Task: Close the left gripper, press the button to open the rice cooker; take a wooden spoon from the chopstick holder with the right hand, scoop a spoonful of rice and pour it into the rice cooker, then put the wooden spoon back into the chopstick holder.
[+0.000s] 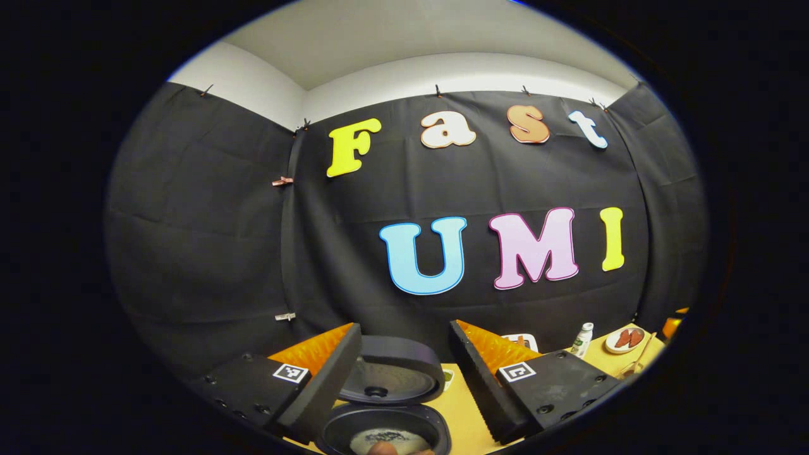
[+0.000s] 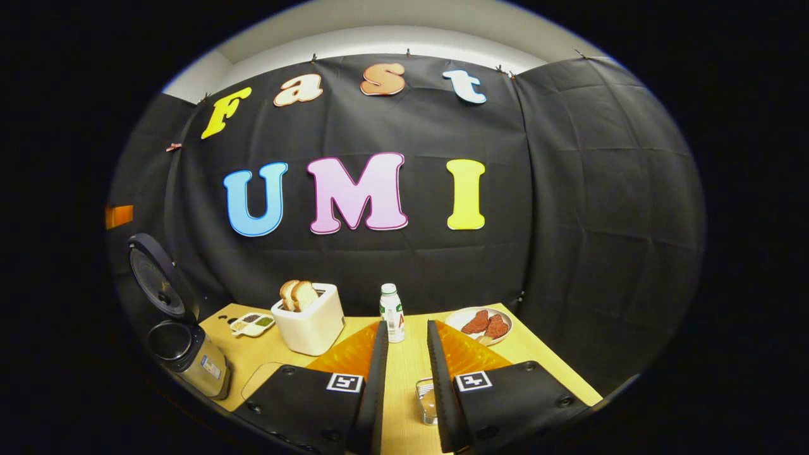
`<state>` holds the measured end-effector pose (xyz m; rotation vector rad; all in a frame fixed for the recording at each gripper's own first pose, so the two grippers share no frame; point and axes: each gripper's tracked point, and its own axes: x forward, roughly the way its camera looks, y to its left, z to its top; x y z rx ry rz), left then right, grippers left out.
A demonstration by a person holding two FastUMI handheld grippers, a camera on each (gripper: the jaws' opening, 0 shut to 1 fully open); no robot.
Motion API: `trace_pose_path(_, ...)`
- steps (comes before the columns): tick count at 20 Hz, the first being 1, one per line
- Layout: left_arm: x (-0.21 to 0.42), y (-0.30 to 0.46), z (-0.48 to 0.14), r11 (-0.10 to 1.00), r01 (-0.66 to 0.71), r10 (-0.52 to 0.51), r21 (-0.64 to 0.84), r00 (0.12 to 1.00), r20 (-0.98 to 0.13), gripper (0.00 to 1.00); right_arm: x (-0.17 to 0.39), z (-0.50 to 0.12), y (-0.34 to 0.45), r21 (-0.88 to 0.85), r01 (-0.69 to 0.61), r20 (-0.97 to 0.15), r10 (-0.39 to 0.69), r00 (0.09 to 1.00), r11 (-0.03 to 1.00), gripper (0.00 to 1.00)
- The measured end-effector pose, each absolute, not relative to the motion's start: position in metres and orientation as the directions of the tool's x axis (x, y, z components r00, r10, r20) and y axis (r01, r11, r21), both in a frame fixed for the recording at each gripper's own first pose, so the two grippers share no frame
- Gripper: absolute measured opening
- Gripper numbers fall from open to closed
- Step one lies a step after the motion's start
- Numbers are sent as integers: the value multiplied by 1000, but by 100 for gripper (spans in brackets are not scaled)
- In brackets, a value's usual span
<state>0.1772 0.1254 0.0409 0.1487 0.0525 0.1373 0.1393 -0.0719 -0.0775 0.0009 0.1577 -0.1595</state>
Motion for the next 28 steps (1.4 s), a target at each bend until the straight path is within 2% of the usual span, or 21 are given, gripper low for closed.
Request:
trace_pose_path(1, 189, 130, 43, 980, -122, 130, 156, 991, -42, 93, 139, -73, -68, -15, 161, -147, -161, 976, 987, 39)
trace_pose_path(2, 200, 131, 41, 982, -101, 111, 158, 992, -58, 92, 138, -68, -63, -17, 156, -137, -157, 978, 988, 34)
trace_pose_path(5, 233, 155, 37, 977, -110, 130, 185, 986, -104, 96, 135, -65, -46, -39, 139, -130, -143, 981, 990, 43)
trace_pose_path(6, 241, 163, 35, 972, -120, 143, 201, 984, -109, 96, 134, -65, -43, -47, 139, -129, -144, 981, 989, 43)
trace_pose_path(7, 248, 169, 36, 969, -130, 154, 208, 982, -106, 96, 132, -64, -39, -52, 138, -128, -143, 981, 989, 39)
trace_pose_path(8, 253, 172, 32, 969, -129, 156, 208, 981, -115, 96, 131, -64, -35, -57, 136, -128, -142, 981, 989, 43)
trace_pose_path(10, 258, 178, 16, 973, -130, 162, 191, 973, -164, 96, 128, -64, -29, -67, 130, -128, -138, 982, 989, 43)
trace_pose_path(11, 261, 183, 7, 973, -137, 172, 186, 967, -190, 96, 127, -62, -27, -74, 128, -125, -137, 983, 989, 39)
trace_pose_path(13, 261, 189, -11, 976, -140, 180, 168, 951, -251, 96, 126, -58, -23, -80, 123, -116, -132, 984, 989, 39)
trace_pose_path(15, 262, 187, -12, 978, -134, 170, 157, 955, -243, 100, 125, -57, -22, -81, 121, -113, -130, 985, 989, 39)
trace_pose_path(16, 259, 187, -11, 979, -135, 171, 152, 952, -256, 99, 124, -58, -22, -84, 121, -115, -130, 985, 989, 39)
trace_pose_path(17, 256, 187, -12, 978, -133, 171, 158, 952, -253, 99, 123, -58, -21, -85, 120, -117, -130, 985, 989, 43)
trace_pose_path(25, 193, 178, -26, 979, -143, 173, 144, 960, -221, 100, 111, -64, -15, -95, 90, -133, -102, 986, 991, 43)
trace_pose_path(26, 180, 175, -31, 979, -148, 176, 143, 961, -213, 100, 109, -64, -13, -94, 83, -134, -96, 986, 992, 39)
trace_pose_path(28, 153, 172, -42, 972, -163, 194, 166, 963, -186, 100, 103, -66, -11, -101, 67, -137, -81, 987, 993, 39)
